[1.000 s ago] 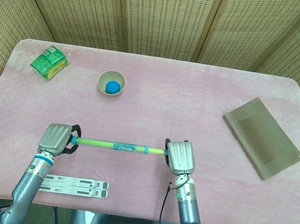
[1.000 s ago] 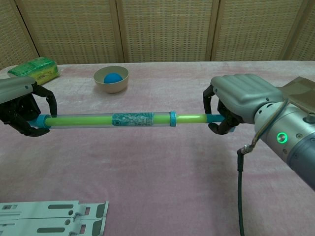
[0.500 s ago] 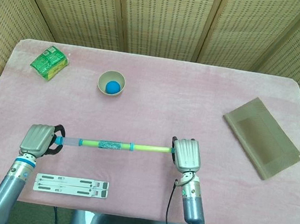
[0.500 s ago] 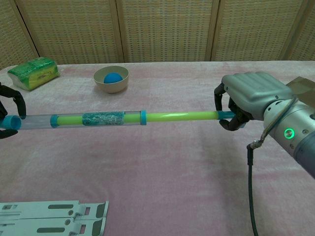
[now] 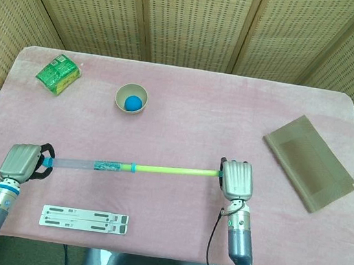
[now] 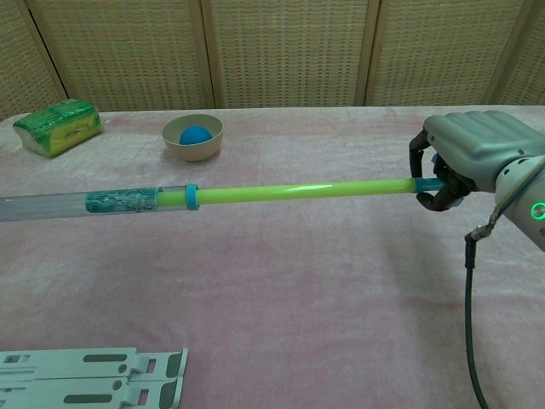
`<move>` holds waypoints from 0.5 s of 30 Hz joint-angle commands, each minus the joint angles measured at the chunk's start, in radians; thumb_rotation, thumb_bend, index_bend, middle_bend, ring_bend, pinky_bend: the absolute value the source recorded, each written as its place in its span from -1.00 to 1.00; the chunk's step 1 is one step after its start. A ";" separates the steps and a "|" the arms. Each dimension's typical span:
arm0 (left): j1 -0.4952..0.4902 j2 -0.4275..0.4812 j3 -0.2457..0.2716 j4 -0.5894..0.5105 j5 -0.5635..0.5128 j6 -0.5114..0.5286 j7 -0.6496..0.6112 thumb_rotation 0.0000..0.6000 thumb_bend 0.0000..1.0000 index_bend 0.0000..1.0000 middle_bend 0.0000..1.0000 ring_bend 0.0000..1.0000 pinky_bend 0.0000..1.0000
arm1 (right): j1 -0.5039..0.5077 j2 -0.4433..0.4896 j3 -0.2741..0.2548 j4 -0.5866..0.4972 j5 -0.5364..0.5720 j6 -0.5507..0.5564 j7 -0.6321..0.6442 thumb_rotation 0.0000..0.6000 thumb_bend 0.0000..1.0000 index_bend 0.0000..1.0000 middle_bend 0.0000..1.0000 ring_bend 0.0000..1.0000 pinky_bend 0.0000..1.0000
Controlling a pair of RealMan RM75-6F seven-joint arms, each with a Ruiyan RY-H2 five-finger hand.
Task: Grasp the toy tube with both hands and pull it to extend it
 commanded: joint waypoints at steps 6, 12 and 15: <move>0.011 0.007 0.003 0.026 0.022 -0.017 -0.019 1.00 0.06 0.11 0.79 0.61 0.43 | -0.012 0.036 0.001 -0.019 0.011 0.006 0.008 1.00 0.22 0.65 1.00 1.00 0.30; 0.011 0.006 -0.001 0.031 0.030 -0.025 -0.017 1.00 0.06 0.11 0.79 0.61 0.43 | -0.014 0.048 0.005 -0.016 0.018 0.003 0.018 1.00 0.22 0.65 1.00 1.00 0.30; 0.012 0.008 -0.003 0.031 0.031 -0.027 -0.016 1.00 0.06 0.08 0.78 0.61 0.44 | -0.012 0.052 0.005 -0.017 0.019 0.002 0.019 1.00 0.22 0.64 1.00 1.00 0.30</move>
